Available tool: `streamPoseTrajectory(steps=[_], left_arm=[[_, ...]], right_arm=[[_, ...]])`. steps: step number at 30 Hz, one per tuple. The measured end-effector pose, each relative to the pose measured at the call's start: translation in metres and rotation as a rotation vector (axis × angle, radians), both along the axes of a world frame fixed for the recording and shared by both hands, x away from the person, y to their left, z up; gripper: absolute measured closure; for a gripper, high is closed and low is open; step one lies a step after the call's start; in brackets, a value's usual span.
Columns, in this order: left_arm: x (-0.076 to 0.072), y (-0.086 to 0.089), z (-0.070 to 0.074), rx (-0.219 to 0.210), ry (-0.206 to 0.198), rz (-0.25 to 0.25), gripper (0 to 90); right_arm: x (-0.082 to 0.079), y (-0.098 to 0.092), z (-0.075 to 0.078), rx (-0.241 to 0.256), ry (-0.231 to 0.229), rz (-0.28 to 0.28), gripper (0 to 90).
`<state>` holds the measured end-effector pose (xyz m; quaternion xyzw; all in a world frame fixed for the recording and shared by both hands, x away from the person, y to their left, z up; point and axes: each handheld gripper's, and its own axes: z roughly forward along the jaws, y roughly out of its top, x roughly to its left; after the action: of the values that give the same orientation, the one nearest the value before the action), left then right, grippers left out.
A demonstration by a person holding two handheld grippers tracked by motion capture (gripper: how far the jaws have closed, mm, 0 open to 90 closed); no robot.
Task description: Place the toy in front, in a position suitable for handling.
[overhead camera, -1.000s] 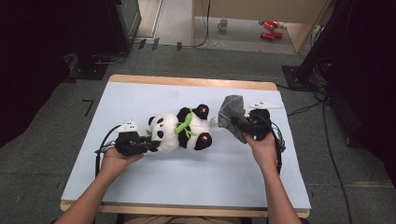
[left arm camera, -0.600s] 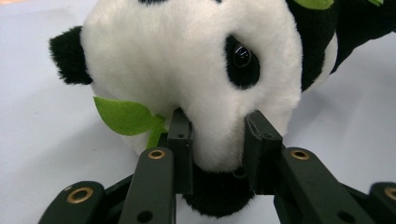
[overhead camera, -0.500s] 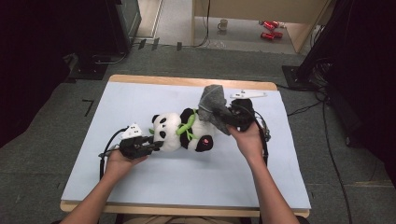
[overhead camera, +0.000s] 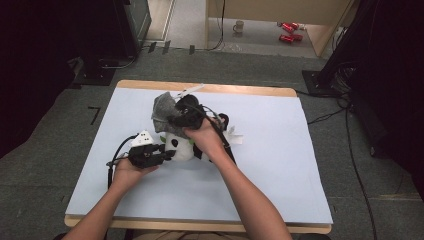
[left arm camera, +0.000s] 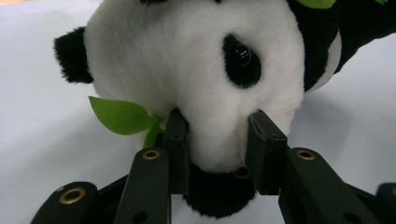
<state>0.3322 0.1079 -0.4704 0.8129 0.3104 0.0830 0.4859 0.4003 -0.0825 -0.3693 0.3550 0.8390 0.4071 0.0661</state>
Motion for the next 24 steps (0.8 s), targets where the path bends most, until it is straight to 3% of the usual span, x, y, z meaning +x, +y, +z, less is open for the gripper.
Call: streamPoseTrajectory(steps=[3, 6, 8, 14, 19, 24], left_arm=[[0.0, 0.0, 0.0, 0.008, 0.002, 0.001, 65.0], [-0.001, 0.0, -0.001, 0.008, 0.008, 0.015, 65.1], [-0.001, -0.001, 0.0, 0.011, 0.009, 0.023, 65.2], [-0.001, -0.001, 0.0, 0.014, 0.01, 0.022, 65.1], [-0.001, 0.0, -0.001, 0.007, 0.014, 0.017, 64.9], [-0.001, 0.0, -0.001, 0.001, 0.011, 0.013, 64.6]], right_arm=[[0.001, 0.016, -0.014, -0.056, 0.031, 0.019, 73.9], [0.003, 0.018, -0.021, -0.12, 0.008, 0.008, 74.0], [0.007, 0.011, -0.021, -0.148, -0.011, -0.012, 74.1], [0.019, -0.015, -0.024, -0.169, -0.008, -0.114, 74.4], [0.025, -0.031, -0.025, -0.239, -0.023, -0.154, 74.6], [0.031, -0.041, -0.026, -0.255, -0.02, -0.187, 74.3]])
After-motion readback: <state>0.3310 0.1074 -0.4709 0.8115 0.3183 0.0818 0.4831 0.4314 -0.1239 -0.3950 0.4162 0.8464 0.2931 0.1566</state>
